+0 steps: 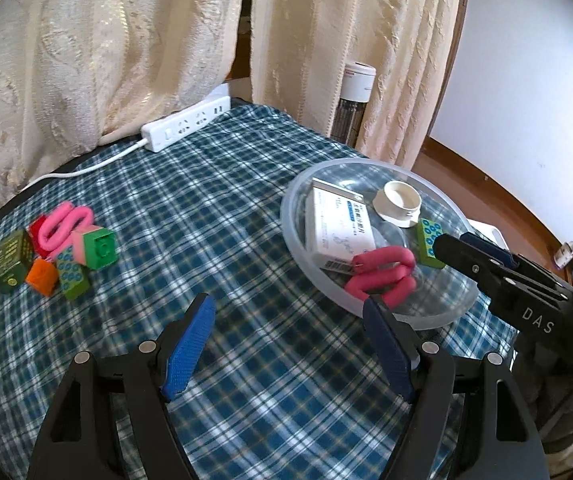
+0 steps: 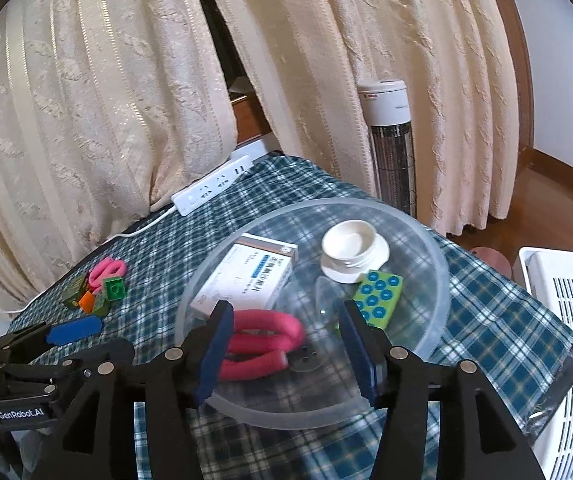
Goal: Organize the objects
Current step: 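Lower the green brick into the bowl with the right gripper and release it, then move both grippers away from the bowl toward the pile of loose toys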
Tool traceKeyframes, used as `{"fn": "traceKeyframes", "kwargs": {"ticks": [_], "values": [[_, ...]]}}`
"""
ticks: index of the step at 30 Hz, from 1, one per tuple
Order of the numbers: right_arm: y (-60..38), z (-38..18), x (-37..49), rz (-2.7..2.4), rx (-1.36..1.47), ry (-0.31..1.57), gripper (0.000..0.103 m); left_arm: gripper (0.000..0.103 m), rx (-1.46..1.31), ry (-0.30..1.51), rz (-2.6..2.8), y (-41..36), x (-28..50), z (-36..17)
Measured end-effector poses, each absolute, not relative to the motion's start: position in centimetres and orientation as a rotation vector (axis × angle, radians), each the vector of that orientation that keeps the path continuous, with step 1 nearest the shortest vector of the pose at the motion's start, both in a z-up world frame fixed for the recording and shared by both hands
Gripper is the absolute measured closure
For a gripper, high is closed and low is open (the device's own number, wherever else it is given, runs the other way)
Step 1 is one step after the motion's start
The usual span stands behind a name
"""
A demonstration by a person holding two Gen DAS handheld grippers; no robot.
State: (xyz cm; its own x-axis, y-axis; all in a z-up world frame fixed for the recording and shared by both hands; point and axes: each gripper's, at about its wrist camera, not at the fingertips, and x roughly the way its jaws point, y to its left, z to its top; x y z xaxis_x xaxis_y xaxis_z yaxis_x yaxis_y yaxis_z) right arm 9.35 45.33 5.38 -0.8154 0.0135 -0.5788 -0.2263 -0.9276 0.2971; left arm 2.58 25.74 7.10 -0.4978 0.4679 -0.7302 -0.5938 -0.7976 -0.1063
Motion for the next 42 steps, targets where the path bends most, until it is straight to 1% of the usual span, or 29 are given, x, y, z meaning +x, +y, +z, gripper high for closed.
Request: {"fn": "traceKeyframes", "kwargs": {"ticks": [11,22,27,42], "values": [[41.9,5.9,8.4,2.889,-0.93,0.487,0.045,0.024,-1.038,0.174,2.375,21.0,2.2,8.0],[38.7,6.5,7.6,2.95,-0.959,0.43,0.042,0.024,-1.047,0.145,2.439,16.8,1.8,8.2],[37.6,6.7,7.0,2.976,-0.974,0.423,0.04,0.024,-1.057,0.129,2.475,14.8,1.2,8.2],[34.0,6.4,4.1,3.05,-1.081,0.391,0.039,0.023,-1.109,0.08,2.549,10.2,-0.7,7.9]]}}
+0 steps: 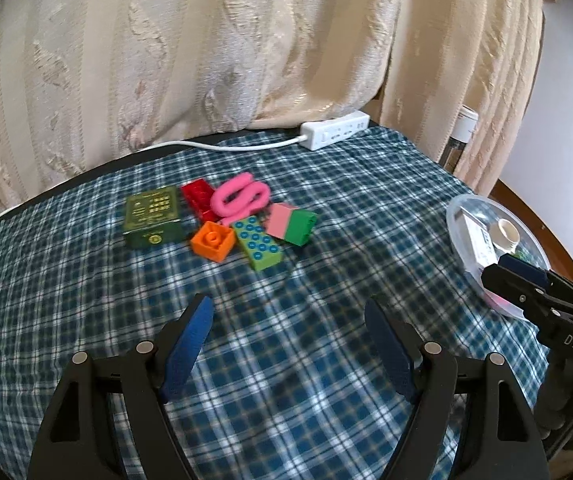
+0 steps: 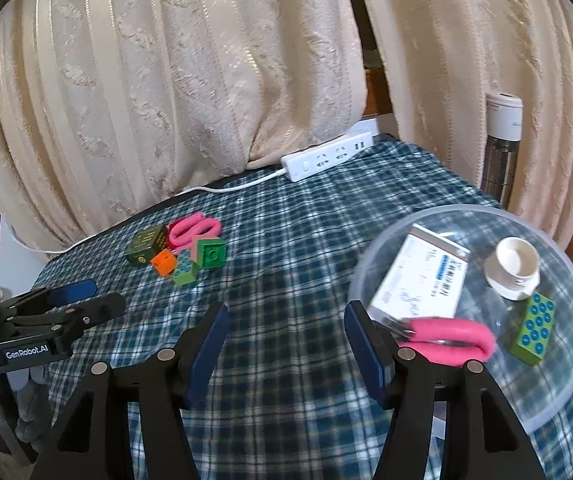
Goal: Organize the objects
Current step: 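Move both grippers away from the bowl toward the pile of loose toys, then grasp the pink-on-green stacked brick with the right gripper while the left gripper approaches the orange brick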
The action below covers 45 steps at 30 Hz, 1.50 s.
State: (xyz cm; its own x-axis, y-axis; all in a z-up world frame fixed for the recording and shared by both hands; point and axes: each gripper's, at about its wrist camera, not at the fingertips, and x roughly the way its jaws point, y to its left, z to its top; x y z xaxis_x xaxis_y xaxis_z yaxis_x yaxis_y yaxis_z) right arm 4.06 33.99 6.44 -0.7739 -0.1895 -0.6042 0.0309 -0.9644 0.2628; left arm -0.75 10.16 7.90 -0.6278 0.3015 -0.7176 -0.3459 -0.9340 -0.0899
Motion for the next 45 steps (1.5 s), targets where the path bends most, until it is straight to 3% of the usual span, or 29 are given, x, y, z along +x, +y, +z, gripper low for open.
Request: {"fn": "traceKeyframes", "kwargs": {"ticks": [45], "values": [[24.8,1.8,-13.3,-2.524,1.232,-0.283,0.039,0.023,-1.311,0.069,2.635,4.4,-9.4,4.1]]}}
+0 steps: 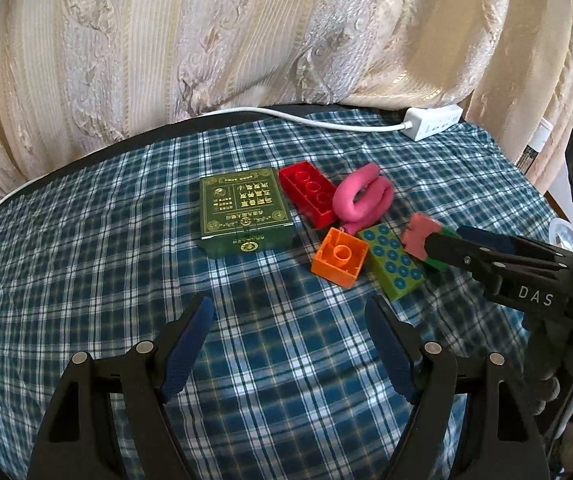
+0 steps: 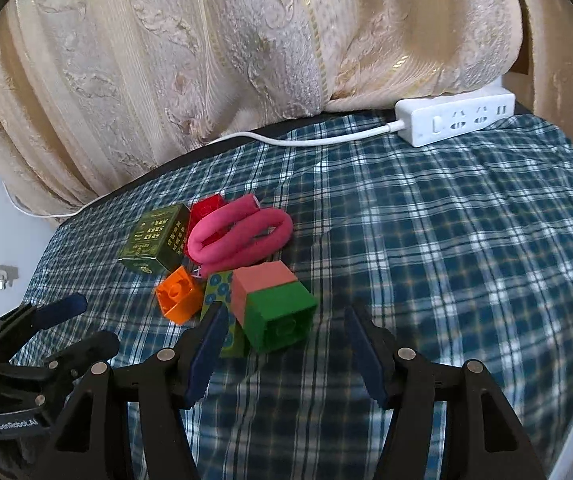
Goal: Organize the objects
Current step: 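Grasp the pink-on-green stacked brick with the right gripper while the left gripper approaches the orange brick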
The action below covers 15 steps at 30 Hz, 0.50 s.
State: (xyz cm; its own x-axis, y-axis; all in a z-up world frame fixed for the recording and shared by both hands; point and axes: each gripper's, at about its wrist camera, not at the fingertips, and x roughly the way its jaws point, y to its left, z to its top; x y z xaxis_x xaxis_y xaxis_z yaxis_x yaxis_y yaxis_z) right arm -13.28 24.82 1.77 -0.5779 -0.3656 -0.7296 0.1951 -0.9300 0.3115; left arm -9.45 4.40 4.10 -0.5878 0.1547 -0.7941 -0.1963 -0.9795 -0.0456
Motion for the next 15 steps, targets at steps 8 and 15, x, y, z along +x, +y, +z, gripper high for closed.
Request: {"fn": "traceKeyframes", "kwargs": {"ticks": [8,15], "values": [[24.3,1.4,-14.4,-2.496,1.229,-0.282,0.04,0.023,-1.323,0.09,2.623,5.0,-10.5,3.5],[24.1,1.2,-14.3,-2.488,1.219,-0.266,0.062,0.023,-1.321,0.096,2.611,5.8,-11.3,3.1]]}}
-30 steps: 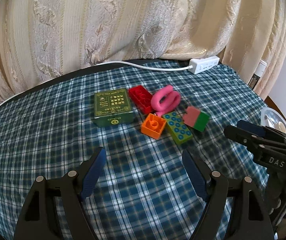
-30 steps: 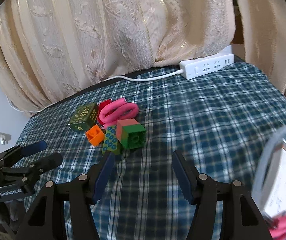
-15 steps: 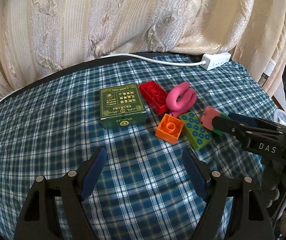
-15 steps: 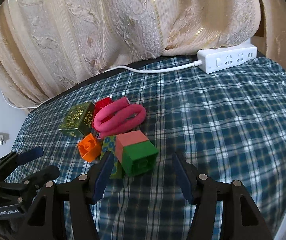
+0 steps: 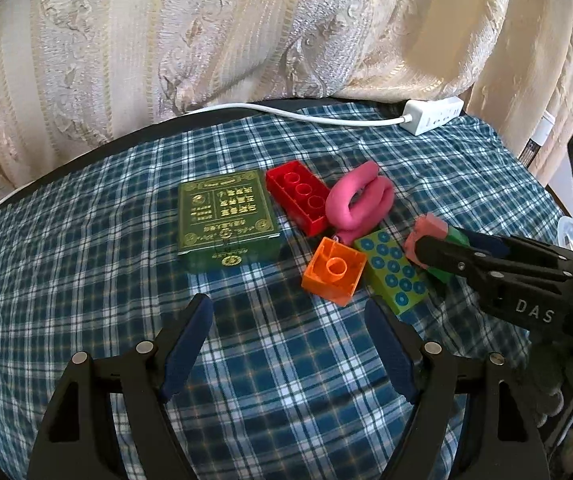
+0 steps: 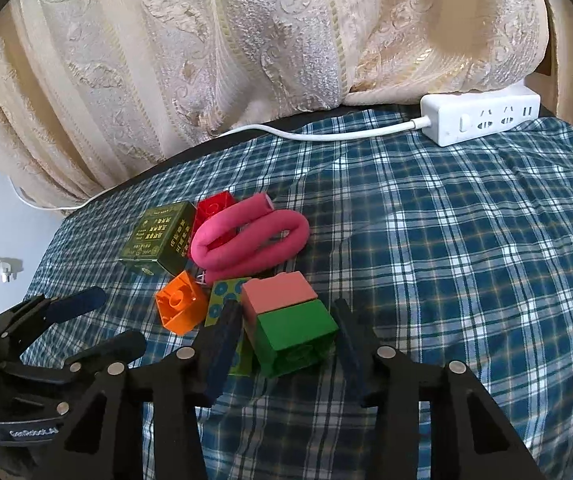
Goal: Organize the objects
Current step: 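Grasp the pink-on-green stacked brick with the right gripper while the left gripper approaches the orange brick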
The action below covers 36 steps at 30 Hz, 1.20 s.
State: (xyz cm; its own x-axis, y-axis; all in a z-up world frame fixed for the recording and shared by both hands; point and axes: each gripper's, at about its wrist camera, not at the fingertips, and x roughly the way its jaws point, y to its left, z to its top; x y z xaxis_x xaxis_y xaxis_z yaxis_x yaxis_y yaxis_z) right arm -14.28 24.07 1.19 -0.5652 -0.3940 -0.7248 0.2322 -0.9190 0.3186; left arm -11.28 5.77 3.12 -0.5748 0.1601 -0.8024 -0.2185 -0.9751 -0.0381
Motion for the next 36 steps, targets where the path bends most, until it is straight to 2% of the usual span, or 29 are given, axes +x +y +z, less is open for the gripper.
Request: {"fn": "traceKeyframes", "kwargs": {"ticks": [2,11,16,26,31,32,36], "values": [[24.4,1.3,-14.0,-2.5,1.218,-0.278,0.067,0.023,-1.319,0.098,2.61,5.9,-11.4,3.0],[25.4,1.6,-12.1,-2.554,1.209,-0.239,0.067,0.027,-1.291,0.119,2.622,7.0,-12.5,2.3],[24.7,1.6,-11.9,-2.566,1.189,-0.194,0.067,0.044,-1.301,0.128,2.61,7.2,-13.1,1.7],[24.6,1.4,-11.8,-2.568,1.183,-0.185,0.066,0.045,-1.311,0.109,2.587,7.5,-14.1,1.0],[24.7,1.0,-12.0,-2.565,1.203,-0.193,0.061,0.045,-1.309,0.14,2.585,8.0,-14.3,0.6],[24.7,1.0,-12.0,-2.564,1.204,-0.195,0.061,0.047,-1.303,0.144,2.585,8.0,-14.3,0.5],[24.7,1.0,-12.1,-2.563,1.206,-0.202,0.06,0.067,-1.29,0.133,2.579,7.9,-14.2,0.6]]}}
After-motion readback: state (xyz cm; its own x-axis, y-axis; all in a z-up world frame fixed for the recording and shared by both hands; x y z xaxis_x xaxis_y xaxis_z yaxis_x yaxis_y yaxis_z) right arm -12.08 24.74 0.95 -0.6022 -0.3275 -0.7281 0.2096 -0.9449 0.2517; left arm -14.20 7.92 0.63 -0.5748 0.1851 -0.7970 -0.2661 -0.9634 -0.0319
